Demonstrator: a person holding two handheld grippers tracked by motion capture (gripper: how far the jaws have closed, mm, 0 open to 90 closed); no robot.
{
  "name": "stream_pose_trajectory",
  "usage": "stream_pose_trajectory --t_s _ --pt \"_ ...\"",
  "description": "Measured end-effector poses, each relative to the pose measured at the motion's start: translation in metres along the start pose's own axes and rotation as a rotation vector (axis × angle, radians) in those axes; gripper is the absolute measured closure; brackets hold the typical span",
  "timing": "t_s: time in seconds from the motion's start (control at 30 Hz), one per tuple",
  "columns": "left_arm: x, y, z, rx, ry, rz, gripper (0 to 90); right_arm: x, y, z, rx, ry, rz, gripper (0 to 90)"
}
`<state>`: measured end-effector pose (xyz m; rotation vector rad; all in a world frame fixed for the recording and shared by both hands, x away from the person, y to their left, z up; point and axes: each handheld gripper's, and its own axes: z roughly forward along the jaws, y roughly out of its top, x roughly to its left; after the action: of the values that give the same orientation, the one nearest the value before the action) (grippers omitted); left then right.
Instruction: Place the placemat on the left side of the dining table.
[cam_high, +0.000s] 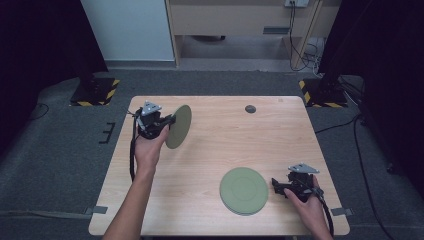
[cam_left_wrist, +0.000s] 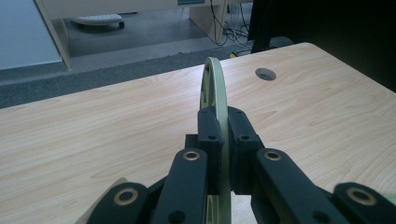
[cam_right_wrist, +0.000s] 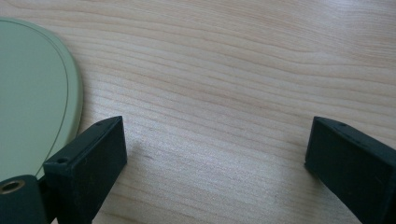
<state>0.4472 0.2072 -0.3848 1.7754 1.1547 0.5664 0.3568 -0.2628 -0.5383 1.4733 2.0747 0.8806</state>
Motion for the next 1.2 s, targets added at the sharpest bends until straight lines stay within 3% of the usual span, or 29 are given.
stream_pose_trajectory --t_s 1.2 --pt "0.007 -0.031 0.009 0.031 -0.008 -0.039 85.7 0.000 0.000 0.000 0.000 0.000 -0.001 5.6"
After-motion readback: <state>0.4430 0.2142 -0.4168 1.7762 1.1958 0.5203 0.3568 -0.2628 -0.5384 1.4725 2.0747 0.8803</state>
